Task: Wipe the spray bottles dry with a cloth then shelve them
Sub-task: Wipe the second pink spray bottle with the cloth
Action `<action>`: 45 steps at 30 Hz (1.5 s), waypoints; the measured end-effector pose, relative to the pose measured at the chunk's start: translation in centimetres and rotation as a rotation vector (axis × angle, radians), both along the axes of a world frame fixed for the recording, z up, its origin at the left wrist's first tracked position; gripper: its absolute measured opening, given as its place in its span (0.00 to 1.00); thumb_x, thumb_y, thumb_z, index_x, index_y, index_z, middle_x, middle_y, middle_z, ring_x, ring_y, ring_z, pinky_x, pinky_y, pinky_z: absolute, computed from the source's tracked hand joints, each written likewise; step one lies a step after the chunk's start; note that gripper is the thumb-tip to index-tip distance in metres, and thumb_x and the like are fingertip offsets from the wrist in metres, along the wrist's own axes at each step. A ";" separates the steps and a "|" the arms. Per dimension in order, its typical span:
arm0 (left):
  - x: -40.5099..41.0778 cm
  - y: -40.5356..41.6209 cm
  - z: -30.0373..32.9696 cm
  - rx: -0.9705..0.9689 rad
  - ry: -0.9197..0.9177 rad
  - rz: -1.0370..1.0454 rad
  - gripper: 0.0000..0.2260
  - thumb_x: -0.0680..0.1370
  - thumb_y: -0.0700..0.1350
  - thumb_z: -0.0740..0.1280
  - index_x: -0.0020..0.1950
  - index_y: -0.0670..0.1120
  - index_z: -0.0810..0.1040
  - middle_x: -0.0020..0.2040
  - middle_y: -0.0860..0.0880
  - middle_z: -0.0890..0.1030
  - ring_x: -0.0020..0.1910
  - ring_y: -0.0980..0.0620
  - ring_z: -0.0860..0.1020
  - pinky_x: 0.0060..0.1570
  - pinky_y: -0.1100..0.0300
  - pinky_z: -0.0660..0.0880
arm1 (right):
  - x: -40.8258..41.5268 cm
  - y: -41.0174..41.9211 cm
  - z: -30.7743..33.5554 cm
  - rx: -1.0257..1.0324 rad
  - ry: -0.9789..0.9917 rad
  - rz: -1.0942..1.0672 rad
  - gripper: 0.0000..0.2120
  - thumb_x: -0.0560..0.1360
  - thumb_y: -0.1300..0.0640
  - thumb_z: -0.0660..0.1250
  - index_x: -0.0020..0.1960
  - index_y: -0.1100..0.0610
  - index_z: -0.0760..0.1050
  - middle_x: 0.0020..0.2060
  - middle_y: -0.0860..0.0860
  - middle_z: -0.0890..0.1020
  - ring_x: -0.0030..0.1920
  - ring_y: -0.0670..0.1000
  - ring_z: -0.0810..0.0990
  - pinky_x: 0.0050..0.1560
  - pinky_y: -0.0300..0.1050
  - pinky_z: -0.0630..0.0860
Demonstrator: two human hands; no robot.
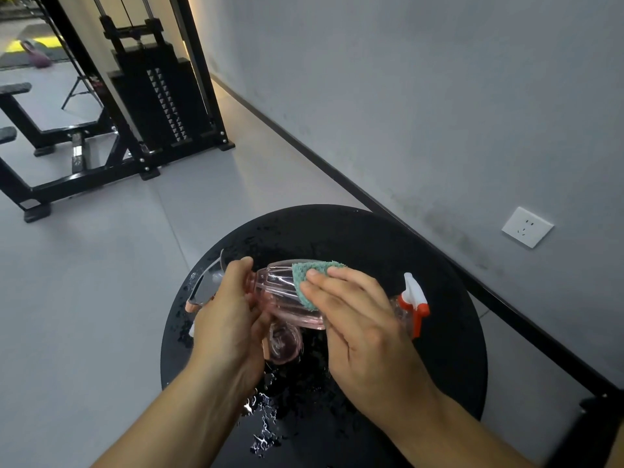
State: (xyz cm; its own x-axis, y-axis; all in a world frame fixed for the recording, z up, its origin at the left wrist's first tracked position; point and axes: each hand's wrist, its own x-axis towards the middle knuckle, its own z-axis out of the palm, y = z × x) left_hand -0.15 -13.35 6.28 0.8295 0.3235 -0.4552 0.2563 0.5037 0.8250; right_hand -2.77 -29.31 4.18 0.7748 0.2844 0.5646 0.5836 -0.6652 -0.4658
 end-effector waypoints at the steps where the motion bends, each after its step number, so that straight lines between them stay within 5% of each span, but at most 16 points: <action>1: 0.0 0.1 0.0 -0.006 0.007 -0.019 0.09 0.80 0.52 0.72 0.49 0.47 0.82 0.40 0.49 0.84 0.36 0.53 0.84 0.45 0.58 0.80 | 0.1 -0.1 -0.1 -0.001 0.001 -0.001 0.22 0.76 0.69 0.68 0.69 0.58 0.77 0.65 0.49 0.79 0.70 0.49 0.71 0.72 0.38 0.66; 7: -0.1 0.4 0.7 -0.053 0.030 -0.030 0.11 0.80 0.50 0.72 0.40 0.48 0.77 0.35 0.48 0.85 0.35 0.51 0.86 0.52 0.53 0.83 | 0.5 -0.7 -0.2 -0.017 0.024 0.015 0.20 0.78 0.68 0.68 0.69 0.58 0.77 0.65 0.49 0.79 0.70 0.48 0.71 0.70 0.41 0.70; 10: -0.4 0.6 0.7 -0.038 0.049 -0.055 0.13 0.81 0.54 0.71 0.41 0.48 0.79 0.36 0.48 0.86 0.43 0.47 0.87 0.56 0.49 0.83 | 0.7 -0.9 0.0 -0.024 0.044 0.023 0.20 0.78 0.67 0.67 0.69 0.57 0.77 0.65 0.48 0.79 0.70 0.47 0.71 0.70 0.42 0.70; 16: -0.4 0.3 0.3 -0.061 0.048 -0.032 0.11 0.83 0.50 0.69 0.43 0.46 0.78 0.39 0.45 0.87 0.43 0.48 0.86 0.63 0.46 0.82 | 0.8 -0.8 -0.2 -0.090 0.046 -0.016 0.23 0.77 0.68 0.67 0.71 0.56 0.75 0.68 0.48 0.77 0.73 0.46 0.70 0.70 0.49 0.71; 28: -0.5 -1.0 -0.9 -0.057 0.080 0.026 0.09 0.79 0.48 0.75 0.47 0.43 0.80 0.46 0.43 0.84 0.36 0.50 0.87 0.42 0.57 0.86 | 0.6 -0.4 0.1 -0.125 0.119 -0.050 0.24 0.77 0.65 0.63 0.72 0.55 0.73 0.70 0.48 0.76 0.73 0.45 0.69 0.71 0.47 0.70; 33: -0.8 -1.7 -1.3 -0.053 0.103 -0.024 0.08 0.79 0.49 0.74 0.49 0.44 0.82 0.45 0.43 0.84 0.35 0.51 0.86 0.46 0.53 0.81 | 0.1 0.0 -0.1 -0.197 0.143 0.013 0.26 0.75 0.67 0.65 0.72 0.55 0.73 0.70 0.48 0.75 0.74 0.45 0.67 0.74 0.41 0.65; 36: -0.5 -1.4 -1.4 -0.067 0.094 -0.002 0.10 0.78 0.48 0.75 0.53 0.42 0.82 0.49 0.41 0.85 0.41 0.47 0.87 0.51 0.53 0.86 | 0.2 -0.1 0.0 -0.185 0.136 -0.006 0.24 0.76 0.64 0.62 0.72 0.54 0.74 0.70 0.47 0.76 0.74 0.45 0.68 0.72 0.42 0.68; 45: -0.5 -1.3 -0.7 -0.075 0.030 0.000 0.08 0.79 0.48 0.74 0.49 0.43 0.82 0.43 0.44 0.85 0.39 0.50 0.87 0.46 0.56 0.87 | 0.3 -0.4 0.8 -0.155 0.106 0.007 0.26 0.75 0.67 0.65 0.72 0.56 0.73 0.70 0.49 0.76 0.74 0.46 0.67 0.73 0.43 0.67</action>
